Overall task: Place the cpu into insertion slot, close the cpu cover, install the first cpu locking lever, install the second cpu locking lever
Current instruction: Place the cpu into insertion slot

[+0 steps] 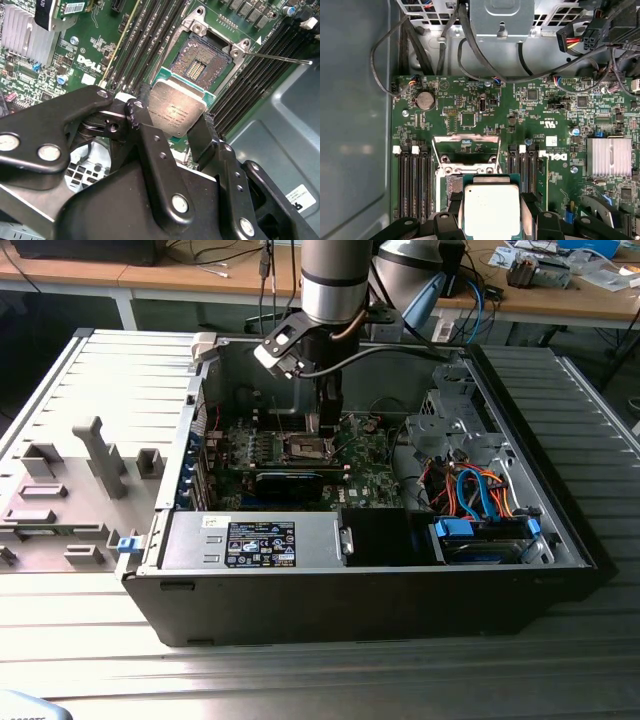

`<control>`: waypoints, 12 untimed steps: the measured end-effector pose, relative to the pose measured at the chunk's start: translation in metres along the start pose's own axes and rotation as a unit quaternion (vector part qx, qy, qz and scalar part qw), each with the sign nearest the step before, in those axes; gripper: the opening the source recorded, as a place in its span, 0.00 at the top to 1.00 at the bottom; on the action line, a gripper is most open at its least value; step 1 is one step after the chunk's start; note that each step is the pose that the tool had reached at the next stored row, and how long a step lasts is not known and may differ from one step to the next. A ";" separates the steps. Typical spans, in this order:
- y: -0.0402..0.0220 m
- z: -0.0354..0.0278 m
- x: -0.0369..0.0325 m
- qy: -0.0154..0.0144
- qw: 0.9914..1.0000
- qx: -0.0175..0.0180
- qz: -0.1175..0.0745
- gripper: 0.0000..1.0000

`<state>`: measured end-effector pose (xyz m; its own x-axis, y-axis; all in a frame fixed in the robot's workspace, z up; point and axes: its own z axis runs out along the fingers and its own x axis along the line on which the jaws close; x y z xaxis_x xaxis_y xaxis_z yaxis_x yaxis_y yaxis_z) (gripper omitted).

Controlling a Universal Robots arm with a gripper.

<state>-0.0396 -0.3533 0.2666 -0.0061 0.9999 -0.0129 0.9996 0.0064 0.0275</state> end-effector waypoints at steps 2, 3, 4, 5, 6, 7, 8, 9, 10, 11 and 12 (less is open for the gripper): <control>0.0000 0.0001 0.0000 0.000 1.000 0.000 0.003 0.46; 0.0000 0.0002 0.0000 0.000 1.000 0.000 0.003 0.46; 0.0000 0.0003 0.0000 0.000 1.000 0.000 0.005 0.46; 0.0000 0.0004 0.0000 0.000 1.000 0.000 0.006 0.46; 0.0000 0.0005 0.0000 0.000 1.000 0.000 0.007 0.46; 0.0000 0.0005 0.0000 0.000 1.000 0.000 0.007 0.46; 0.0000 0.0006 0.0000 0.000 1.000 0.000 0.008 0.46; 0.0000 0.0006 0.0000 0.000 1.000 0.000 0.009 0.46; 0.0000 0.0007 0.0000 0.000 1.000 0.000 0.010 0.46; 0.0000 0.0008 0.0000 0.000 1.000 0.000 0.011 0.46; 0.0000 0.0008 0.0000 0.000 1.000 0.000 0.012 0.46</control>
<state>-0.0396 -0.3533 0.2658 0.0173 0.9998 -0.0130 0.9995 -0.0170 0.0275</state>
